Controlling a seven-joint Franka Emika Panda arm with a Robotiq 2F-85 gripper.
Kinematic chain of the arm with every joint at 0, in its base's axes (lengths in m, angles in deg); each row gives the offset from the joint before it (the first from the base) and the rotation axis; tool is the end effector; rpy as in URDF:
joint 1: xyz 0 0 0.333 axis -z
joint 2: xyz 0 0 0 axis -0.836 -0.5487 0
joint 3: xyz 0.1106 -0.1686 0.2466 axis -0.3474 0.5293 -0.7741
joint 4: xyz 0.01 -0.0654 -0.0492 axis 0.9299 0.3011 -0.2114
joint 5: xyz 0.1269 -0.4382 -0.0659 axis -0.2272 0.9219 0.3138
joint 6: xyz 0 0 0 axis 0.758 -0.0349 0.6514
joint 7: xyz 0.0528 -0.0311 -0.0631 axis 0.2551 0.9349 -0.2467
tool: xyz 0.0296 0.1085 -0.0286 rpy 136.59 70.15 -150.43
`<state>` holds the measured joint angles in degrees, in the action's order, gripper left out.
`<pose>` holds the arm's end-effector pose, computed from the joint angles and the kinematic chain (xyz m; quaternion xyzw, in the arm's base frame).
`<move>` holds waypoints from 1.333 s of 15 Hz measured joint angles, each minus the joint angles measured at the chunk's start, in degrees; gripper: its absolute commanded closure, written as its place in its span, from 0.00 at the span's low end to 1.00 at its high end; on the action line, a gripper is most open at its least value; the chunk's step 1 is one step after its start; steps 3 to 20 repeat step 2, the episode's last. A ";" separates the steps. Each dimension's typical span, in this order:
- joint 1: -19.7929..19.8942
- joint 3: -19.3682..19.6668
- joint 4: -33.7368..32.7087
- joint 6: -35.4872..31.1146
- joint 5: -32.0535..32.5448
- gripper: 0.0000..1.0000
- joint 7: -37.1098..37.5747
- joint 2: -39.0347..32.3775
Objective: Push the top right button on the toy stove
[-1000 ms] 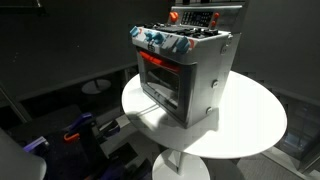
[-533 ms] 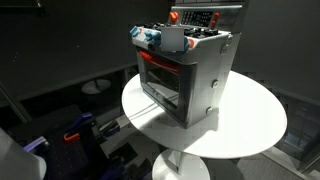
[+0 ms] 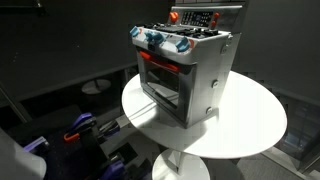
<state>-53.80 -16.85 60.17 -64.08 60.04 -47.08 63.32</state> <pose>0.4887 -0.0544 0.4863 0.9930 -0.1156 0.0029 0.0226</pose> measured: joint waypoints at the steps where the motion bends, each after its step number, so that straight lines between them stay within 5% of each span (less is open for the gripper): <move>1: 0.00 -0.05 0.22 0.00 0.00 0.00 -0.07 0.13; 20: 0.00 -0.09 0.34 0.00 0.00 0.00 -0.10 0.15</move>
